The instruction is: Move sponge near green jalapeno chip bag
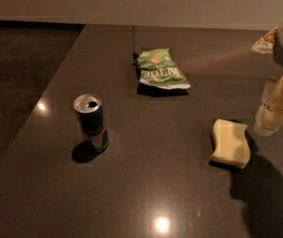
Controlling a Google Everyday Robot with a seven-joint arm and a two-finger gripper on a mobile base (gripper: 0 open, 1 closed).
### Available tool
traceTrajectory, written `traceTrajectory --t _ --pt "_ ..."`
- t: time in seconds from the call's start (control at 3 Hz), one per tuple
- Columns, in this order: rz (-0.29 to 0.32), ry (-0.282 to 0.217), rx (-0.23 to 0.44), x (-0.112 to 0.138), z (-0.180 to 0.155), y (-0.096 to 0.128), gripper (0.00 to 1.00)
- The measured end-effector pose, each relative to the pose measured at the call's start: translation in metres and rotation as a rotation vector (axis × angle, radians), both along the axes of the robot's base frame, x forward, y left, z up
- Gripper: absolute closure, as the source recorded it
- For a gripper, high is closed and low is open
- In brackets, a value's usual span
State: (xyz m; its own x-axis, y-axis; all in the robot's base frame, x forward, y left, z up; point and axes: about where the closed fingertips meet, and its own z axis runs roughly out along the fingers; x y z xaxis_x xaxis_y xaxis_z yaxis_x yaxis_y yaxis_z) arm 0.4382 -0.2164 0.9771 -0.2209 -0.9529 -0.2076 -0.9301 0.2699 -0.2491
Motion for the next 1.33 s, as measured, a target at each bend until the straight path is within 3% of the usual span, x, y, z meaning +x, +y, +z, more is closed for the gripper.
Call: traceTrajectory --t 0.67,1.33 --pt "0.009 0.008 0.019 -0.001 0.000 0.005 0.00" --pt "0.005 0.077 0.105 -0.020 -0.047 0.021 0.00"
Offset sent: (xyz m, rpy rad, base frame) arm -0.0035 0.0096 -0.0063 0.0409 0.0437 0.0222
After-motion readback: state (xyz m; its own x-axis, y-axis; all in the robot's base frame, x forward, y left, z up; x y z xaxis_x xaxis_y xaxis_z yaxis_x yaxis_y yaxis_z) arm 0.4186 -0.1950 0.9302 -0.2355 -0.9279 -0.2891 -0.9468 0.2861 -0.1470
